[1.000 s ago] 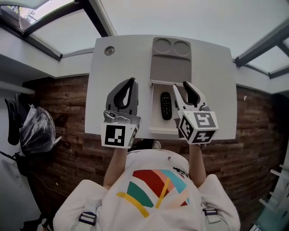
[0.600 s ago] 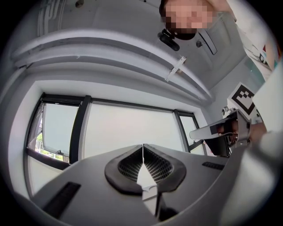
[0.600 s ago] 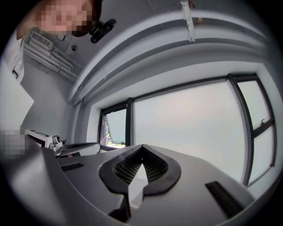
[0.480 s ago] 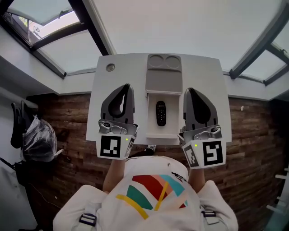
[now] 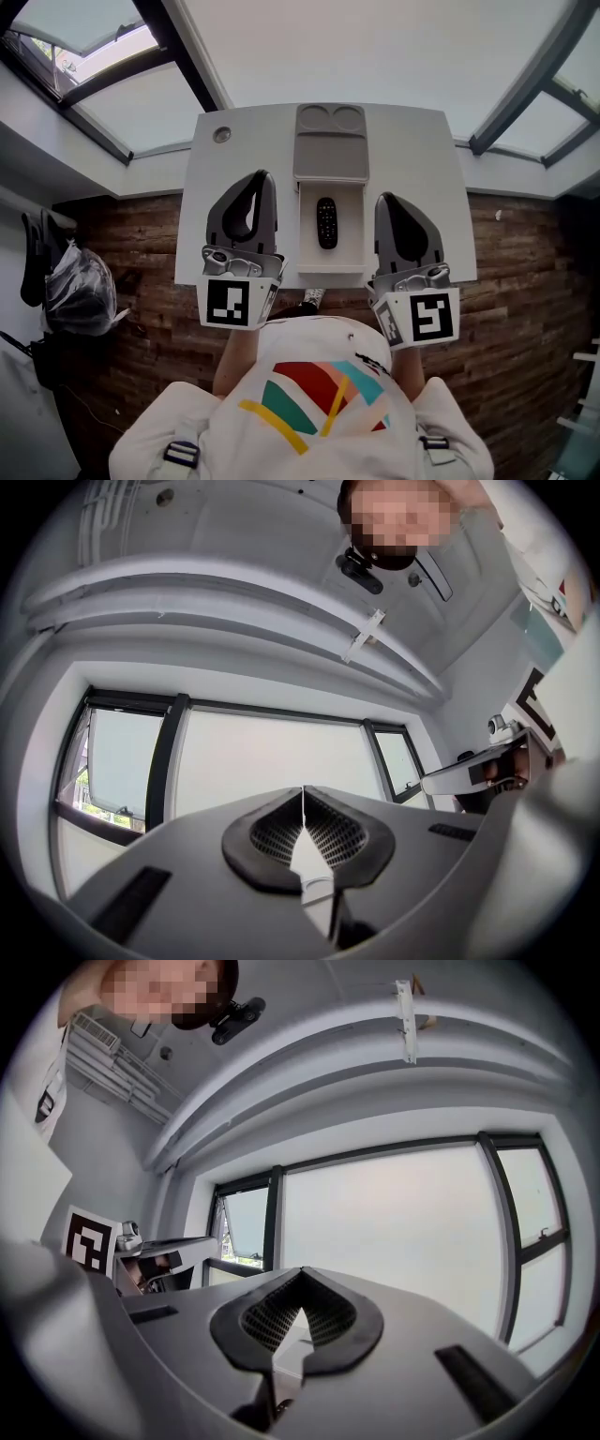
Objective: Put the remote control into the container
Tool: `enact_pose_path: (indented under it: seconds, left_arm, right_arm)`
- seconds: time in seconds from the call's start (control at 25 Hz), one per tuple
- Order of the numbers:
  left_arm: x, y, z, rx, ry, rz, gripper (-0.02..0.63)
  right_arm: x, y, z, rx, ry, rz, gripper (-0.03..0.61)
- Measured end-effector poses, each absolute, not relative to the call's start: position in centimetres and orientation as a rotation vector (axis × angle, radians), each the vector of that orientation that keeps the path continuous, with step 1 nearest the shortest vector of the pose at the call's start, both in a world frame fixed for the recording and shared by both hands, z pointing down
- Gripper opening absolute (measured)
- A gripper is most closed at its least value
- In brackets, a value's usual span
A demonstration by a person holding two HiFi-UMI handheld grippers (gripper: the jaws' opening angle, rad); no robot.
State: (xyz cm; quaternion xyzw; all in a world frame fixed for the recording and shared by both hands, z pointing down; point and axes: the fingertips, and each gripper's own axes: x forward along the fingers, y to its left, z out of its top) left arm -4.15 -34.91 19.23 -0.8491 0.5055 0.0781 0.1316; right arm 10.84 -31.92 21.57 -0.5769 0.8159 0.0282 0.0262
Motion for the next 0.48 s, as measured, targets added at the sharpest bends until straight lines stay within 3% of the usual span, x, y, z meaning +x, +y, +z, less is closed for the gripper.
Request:
enact_pose_path:
  seconds: [0.48]
  left_arm:
    - [-4.7,-34.6,19.4,-2.454,1.483,0.216,0.008]
  right_arm:
    - [9.8,-32.5,21.5,-1.768,2.541,0.116,0.002]
